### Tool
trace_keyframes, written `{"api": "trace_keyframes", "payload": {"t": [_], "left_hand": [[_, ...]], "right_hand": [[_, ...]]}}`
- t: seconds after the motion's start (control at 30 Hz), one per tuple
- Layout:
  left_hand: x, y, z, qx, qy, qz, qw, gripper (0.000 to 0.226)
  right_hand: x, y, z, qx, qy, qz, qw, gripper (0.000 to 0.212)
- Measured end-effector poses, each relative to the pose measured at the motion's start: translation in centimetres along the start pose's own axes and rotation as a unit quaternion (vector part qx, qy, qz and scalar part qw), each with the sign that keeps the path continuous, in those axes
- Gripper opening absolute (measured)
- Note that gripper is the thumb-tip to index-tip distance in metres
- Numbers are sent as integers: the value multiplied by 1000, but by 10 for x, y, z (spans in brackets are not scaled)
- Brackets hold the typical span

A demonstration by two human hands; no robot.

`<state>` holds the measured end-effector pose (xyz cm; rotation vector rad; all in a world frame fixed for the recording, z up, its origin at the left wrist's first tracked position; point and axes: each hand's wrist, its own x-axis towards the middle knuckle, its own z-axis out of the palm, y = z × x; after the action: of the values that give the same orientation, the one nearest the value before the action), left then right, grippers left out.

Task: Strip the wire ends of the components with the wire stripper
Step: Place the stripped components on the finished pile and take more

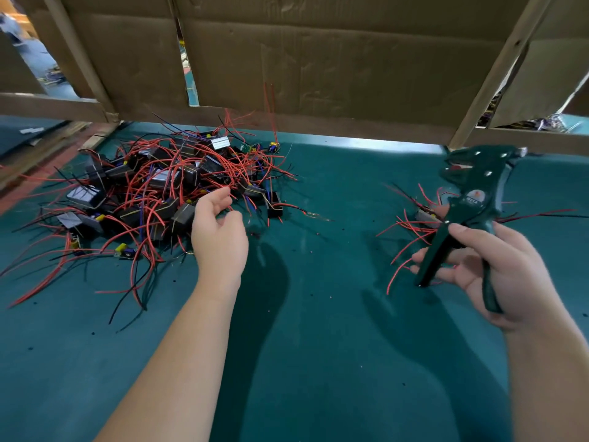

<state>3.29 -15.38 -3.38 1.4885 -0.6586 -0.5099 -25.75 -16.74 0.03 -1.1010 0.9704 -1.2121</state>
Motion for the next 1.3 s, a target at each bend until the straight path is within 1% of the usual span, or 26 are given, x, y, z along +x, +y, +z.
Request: {"api": "trace_keyframes", "payload": {"t": [0.07, 0.13, 0.2, 0.27, 0.37, 0.43, 0.47, 0.53, 0.6, 0.63, 0.67, 0.7, 0.73, 0.77, 0.8, 0.83, 0.87, 0.9, 0.93, 1.0, 1.03, 1.07, 1.13, 1.2, 1.23, 1.3], "left_hand": [[-2, -2, -2, 112, -35, 79, 990, 43], [-3, -6, -1, 221, -88, 121, 964, 46], [-4, -10, 2, 311, -120, 111, 936, 42], [-4, -12, 3, 331, -130, 99, 930, 39], [-1, -11, 2, 248, -90, 86, 961, 35], [2, -9, 0, 163, -59, 69, 982, 26], [3, -7, -1, 108, -44, 61, 991, 21], [4, -1, -3, -7, -23, 70, 997, 19], [2, 5, -6, -89, -46, 84, 991, 25], [2, 8, -9, -133, -80, 75, 985, 29], [2, 10, -12, -187, -132, 43, 972, 31], [3, 13, -16, -252, -205, -13, 946, 32], [5, 14, -21, -307, -286, -69, 905, 34], [7, 16, -26, -339, -360, -106, 863, 41], [9, 15, -29, -343, -424, -118, 830, 48], [9, 15, -32, -331, -463, -117, 814, 54], [9, 16, -33, -310, -478, -109, 814, 57], [9, 16, -32, -290, -466, -111, 829, 57], [9, 17, -29, -278, -437, -118, 847, 53], [9, 16, -23, -266, -350, -138, 888, 43], [9, 16, -20, -252, -304, -131, 909, 35], [9, 16, -17, -227, -266, -113, 930, 28], [9, 14, -13, -161, -216, -60, 961, 25], [14, 8, -13, -87, -171, -18, 981, 17], [17, 4, -14, -48, -147, -11, 988, 16], [25, -1, -16, 11, -99, -30, 995, 25]], "right_hand": [[1, 2, 8, 18, -23, 24, 999, 39], [3, 6, 17, 15, -37, 54, 998, 46], [4, 10, 23, 5, -40, 77, 996, 53], [4, 13, 27, -6, -33, 91, 995, 49], [5, 17, 26, -10, 4, 82, 997, 19], [6, 19, 23, -2, 27, 73, 997, 13], [5, 18, 23, 7, 28, 71, 997, 18], [3, 17, 24, 27, 19, 67, 997, 44], [0, 15, 26, 49, 5, 67, 997, 69], [-1, 15, 28, 59, -10, 64, 996, 72], [-3, 15, 30, 68, -26, 62, 995, 70], [-4, 16, 32, 75, -39, 61, 995, 66], [-5, 16, 33, 82, -47, 64, 993, 62], [-6, 16, 34, 88, -54, 68, 992, 60], [-7, 16, 35, 92, -59, 72, 991, 59], [-8, 16, 36, 94, -64, 77, 991, 60], [-8, 16, 37, 94, -69, 80, 990, 61], [-9, 16, 37, 94, -73, 82, 990, 61], [-9, 17, 37, 93, -76, 82, 989, 61], [-10, 17, 38, 91, -80, 84, 989, 61], [-11, 16, 38, 91, -81, 86, 989, 61], [-11, 16, 39, 92, -82, 89, 988, 61], [-11, 16, 40, 93, -84, 93, 988, 62], [-12, 16, 40, 91, -86, 96, 987, 62], [-11, 16, 40, 90, -87, 97, 987, 61], [-11, 16, 41, 88, -88, 99, 987, 59]]}}
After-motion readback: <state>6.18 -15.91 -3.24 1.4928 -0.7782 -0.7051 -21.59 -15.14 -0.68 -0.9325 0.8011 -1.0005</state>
